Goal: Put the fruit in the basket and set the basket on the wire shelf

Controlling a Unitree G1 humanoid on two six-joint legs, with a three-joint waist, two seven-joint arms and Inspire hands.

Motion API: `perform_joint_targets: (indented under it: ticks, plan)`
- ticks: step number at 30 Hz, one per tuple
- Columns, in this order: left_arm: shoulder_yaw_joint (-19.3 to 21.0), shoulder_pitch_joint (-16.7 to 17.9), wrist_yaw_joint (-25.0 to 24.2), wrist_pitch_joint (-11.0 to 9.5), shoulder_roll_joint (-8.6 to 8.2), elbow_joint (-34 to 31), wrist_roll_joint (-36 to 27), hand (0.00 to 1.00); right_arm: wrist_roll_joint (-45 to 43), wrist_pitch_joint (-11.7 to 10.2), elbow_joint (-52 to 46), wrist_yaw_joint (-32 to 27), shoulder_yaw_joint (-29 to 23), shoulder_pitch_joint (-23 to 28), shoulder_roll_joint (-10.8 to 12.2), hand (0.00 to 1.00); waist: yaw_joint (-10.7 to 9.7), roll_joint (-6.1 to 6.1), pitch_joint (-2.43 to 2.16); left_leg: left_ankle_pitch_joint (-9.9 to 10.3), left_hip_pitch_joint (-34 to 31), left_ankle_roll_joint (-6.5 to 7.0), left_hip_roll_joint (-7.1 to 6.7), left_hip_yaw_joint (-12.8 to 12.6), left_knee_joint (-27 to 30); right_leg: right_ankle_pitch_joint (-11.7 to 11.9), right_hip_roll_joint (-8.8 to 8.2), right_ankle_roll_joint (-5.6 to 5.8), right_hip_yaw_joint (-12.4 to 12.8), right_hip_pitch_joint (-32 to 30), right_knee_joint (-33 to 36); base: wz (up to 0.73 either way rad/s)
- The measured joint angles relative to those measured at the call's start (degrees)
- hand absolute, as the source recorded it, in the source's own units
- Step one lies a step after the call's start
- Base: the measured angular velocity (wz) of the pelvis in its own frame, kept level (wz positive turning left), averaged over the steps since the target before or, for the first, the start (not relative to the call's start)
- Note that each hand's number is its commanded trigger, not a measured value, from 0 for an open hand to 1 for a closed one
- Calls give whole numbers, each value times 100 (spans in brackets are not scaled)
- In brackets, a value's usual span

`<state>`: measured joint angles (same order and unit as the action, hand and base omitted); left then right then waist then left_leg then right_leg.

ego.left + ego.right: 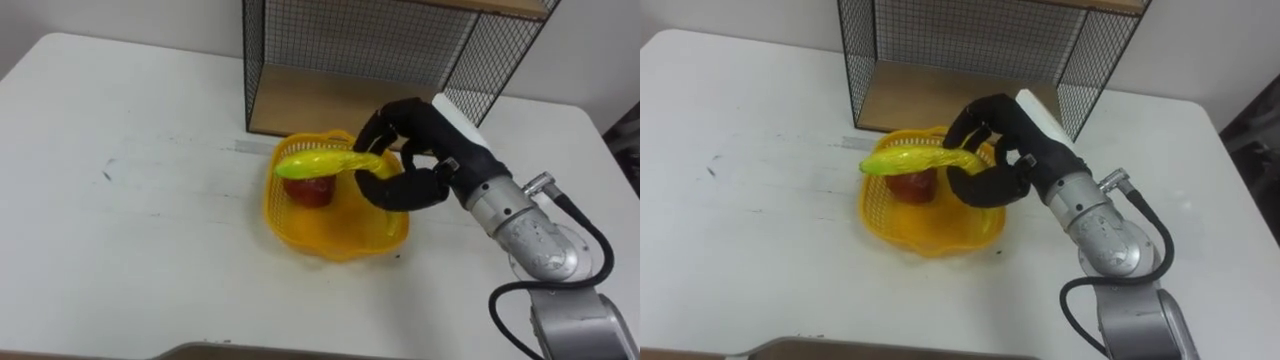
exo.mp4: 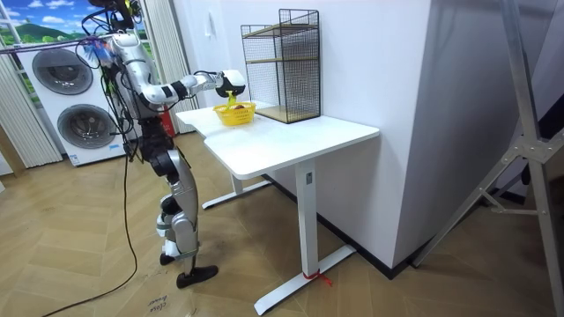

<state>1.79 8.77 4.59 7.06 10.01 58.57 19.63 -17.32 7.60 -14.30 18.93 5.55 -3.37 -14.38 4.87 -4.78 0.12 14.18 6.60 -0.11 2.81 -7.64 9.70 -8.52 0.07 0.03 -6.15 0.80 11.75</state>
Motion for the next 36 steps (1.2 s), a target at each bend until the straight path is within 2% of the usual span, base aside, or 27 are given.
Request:
perform_joint_targets:
  ticks: [6,14,23,26,30,33,36]
  plan:
    - [-35,5,-1,0,1,0,-2,0,14,-1,26,0,-1,1,130,0,-19,16,-7,0,3,0,0,1,23,4,-5,-4,-9,19,-2,0]
    - [-93,9,18,-1,4,0,0,0,15,0,72,0,-1,3,132,0,-26,21,-9,0,2,0,2,3,13,7,-1,-5,-16,18,0,0]
    - [-87,20,24,8,3,-7,-183,0,109,11,247,-4,-2,31,134,0,-135,36,-10,0,0,0,2,12,34,7,-6,-5,-15,23,-6,0]
    - [-84,64,60,4,2,-7,-317,0,165,12,246,-40,-7,32,128,0,-153,74,-29,0,3,-1,3,10,36,7,-9,-6,-26,30,-5,0]
    - [37,187,286,-54,3,11,-910,0,289,9,252,-326,-62,31,105,0,-142,117,-28,-1,25,-1,4,6,40,16,-4,-12,-15,43,-5,0]
    - [184,235,464,-140,4,289,-1866,0,625,3,347,-639,-96,32,104,0,-153,155,-2,-1,98,-1,4,29,37,16,-7,-11,-31,125,-18,0]
    - [550,284,694,-215,-16,344,-2718,0,892,-29,521,-863,-317,32,93,0,-147,153,-3,-1,94,-1,4,58,34,16,-11,-11,-45,129,-17,3]
